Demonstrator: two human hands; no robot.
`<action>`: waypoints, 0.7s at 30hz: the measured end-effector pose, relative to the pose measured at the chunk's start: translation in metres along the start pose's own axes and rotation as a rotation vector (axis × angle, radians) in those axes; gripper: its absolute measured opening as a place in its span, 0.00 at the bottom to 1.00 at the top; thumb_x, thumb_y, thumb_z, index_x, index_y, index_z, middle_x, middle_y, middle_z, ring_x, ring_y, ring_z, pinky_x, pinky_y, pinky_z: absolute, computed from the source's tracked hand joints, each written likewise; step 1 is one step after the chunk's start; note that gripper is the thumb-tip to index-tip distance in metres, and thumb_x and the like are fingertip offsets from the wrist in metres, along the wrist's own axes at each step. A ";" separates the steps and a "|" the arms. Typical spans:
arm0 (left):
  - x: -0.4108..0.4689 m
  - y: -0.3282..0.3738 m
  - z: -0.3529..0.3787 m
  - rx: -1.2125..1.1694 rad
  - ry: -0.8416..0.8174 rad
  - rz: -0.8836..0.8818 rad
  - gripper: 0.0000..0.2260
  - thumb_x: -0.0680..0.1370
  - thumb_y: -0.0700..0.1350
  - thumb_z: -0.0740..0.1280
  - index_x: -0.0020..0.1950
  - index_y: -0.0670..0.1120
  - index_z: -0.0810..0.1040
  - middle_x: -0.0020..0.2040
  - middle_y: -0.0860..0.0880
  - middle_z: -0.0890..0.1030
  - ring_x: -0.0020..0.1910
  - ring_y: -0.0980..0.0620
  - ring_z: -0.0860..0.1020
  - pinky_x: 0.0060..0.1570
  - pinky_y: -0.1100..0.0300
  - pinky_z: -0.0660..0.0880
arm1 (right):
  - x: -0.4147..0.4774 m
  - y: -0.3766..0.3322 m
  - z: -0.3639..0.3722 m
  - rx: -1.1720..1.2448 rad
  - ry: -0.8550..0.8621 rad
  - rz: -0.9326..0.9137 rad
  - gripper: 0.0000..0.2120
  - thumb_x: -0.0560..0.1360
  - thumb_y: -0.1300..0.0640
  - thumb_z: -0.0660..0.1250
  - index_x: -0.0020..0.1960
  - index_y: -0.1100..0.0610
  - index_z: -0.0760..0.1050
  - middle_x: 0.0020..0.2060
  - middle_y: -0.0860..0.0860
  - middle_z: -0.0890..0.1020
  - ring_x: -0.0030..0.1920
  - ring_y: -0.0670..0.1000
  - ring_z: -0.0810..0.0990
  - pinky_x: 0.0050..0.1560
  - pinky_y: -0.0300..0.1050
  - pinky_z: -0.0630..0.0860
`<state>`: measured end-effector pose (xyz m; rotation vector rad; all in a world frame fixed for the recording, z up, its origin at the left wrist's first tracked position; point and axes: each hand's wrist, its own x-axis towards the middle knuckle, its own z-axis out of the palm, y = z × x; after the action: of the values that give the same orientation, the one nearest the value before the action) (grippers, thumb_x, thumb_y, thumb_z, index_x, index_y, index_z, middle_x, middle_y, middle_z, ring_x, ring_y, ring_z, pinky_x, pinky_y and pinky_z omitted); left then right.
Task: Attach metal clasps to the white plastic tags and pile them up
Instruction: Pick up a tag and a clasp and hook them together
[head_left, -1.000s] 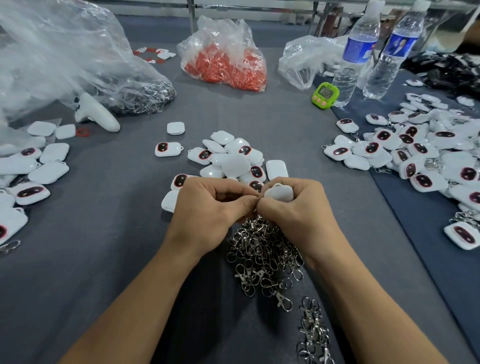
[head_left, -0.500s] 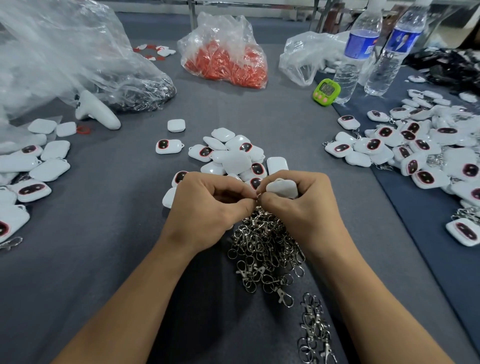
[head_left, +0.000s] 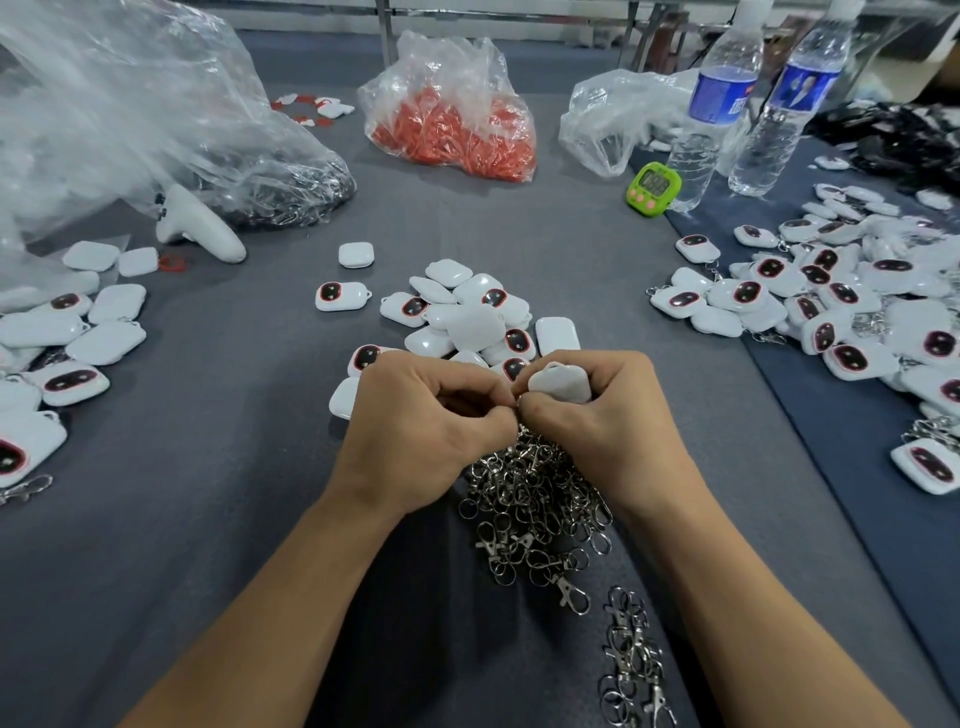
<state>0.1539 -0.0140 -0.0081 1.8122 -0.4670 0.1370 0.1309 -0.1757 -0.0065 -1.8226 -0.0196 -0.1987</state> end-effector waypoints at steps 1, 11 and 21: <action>0.001 0.001 -0.001 -0.028 0.022 -0.018 0.05 0.65 0.42 0.72 0.35 0.53 0.85 0.27 0.53 0.81 0.25 0.61 0.74 0.27 0.68 0.71 | 0.000 0.000 0.001 -0.014 0.023 -0.003 0.06 0.66 0.61 0.71 0.37 0.52 0.84 0.30 0.54 0.82 0.32 0.45 0.73 0.33 0.45 0.70; 0.020 -0.017 -0.040 0.025 0.604 -0.195 0.04 0.64 0.48 0.70 0.36 0.52 0.85 0.28 0.47 0.81 0.26 0.55 0.73 0.27 0.59 0.71 | -0.020 -0.017 0.028 -0.511 -0.358 -0.236 0.07 0.73 0.59 0.67 0.43 0.48 0.81 0.33 0.44 0.80 0.37 0.47 0.77 0.39 0.37 0.71; 0.005 -0.016 -0.023 0.595 0.161 0.083 0.03 0.66 0.50 0.70 0.37 0.52 0.82 0.32 0.56 0.80 0.34 0.56 0.76 0.36 0.63 0.71 | -0.009 -0.002 0.019 -0.766 -0.106 -0.167 0.16 0.76 0.61 0.67 0.56 0.43 0.84 0.50 0.46 0.83 0.57 0.50 0.75 0.58 0.41 0.60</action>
<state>0.1678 0.0102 -0.0146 2.3379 -0.4116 0.5201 0.1246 -0.1562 -0.0100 -2.5977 -0.1938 -0.2473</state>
